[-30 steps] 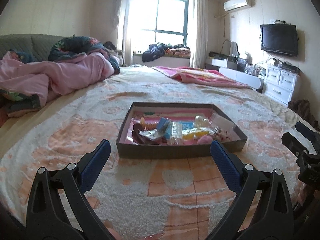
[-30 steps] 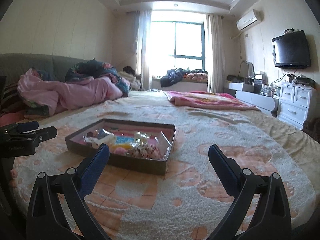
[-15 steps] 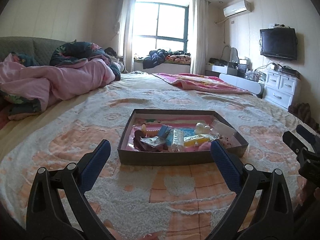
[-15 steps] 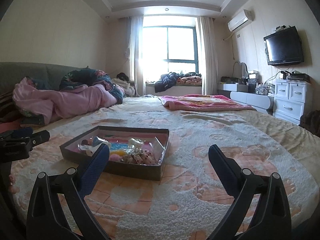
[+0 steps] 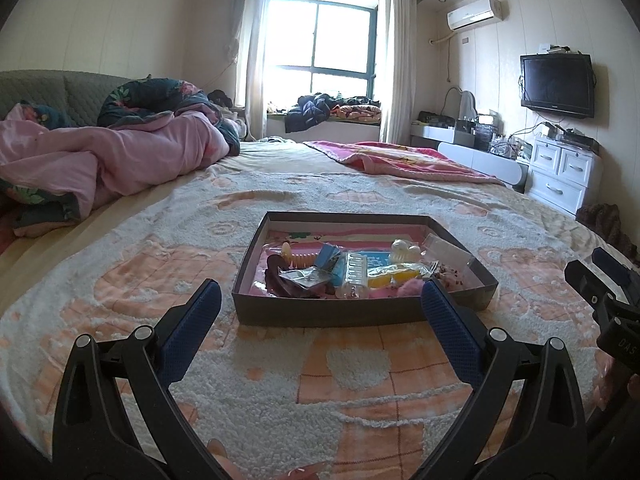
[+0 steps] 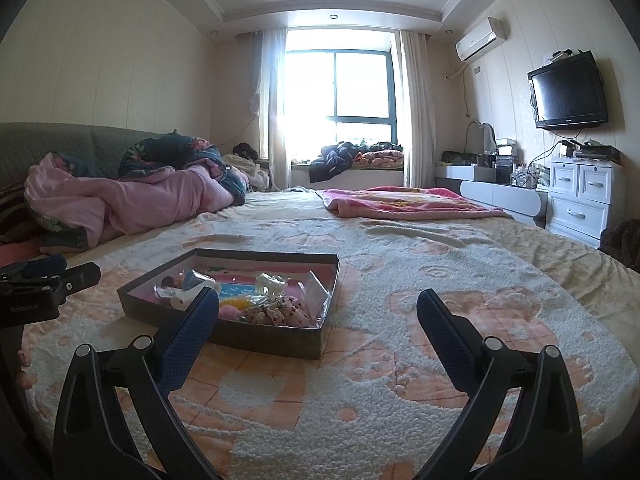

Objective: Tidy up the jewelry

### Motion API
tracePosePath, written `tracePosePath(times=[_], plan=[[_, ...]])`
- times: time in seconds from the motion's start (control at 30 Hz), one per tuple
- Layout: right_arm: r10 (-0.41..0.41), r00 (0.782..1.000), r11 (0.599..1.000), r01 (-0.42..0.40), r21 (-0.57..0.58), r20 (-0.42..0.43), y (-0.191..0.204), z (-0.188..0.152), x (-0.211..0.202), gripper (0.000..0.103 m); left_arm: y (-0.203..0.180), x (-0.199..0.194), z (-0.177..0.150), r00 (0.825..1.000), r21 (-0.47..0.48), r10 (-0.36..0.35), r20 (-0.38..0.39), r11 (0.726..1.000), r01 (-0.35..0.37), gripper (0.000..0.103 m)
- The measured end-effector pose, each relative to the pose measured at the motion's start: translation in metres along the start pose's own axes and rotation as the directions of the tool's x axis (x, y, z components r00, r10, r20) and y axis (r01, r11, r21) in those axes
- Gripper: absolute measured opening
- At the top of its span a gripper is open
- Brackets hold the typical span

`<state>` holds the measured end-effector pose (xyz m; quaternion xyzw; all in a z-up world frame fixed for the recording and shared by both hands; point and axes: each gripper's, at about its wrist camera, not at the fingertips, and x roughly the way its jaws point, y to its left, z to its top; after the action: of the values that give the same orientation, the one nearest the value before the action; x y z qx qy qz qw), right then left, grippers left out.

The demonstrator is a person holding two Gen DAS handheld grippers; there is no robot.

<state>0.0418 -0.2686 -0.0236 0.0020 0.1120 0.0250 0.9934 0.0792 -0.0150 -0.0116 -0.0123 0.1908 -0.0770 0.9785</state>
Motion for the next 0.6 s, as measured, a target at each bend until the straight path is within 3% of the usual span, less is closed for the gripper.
tracePosePath(times=[0.6], plan=[[0.007,1.0,1.0,-0.007,-0.003,-0.012,0.002,-0.0018,0.0019,0.096,0.0,-0.0001,-0.0009,1.0,0.001,0.0,-0.003,1.0,0.0,0.092]])
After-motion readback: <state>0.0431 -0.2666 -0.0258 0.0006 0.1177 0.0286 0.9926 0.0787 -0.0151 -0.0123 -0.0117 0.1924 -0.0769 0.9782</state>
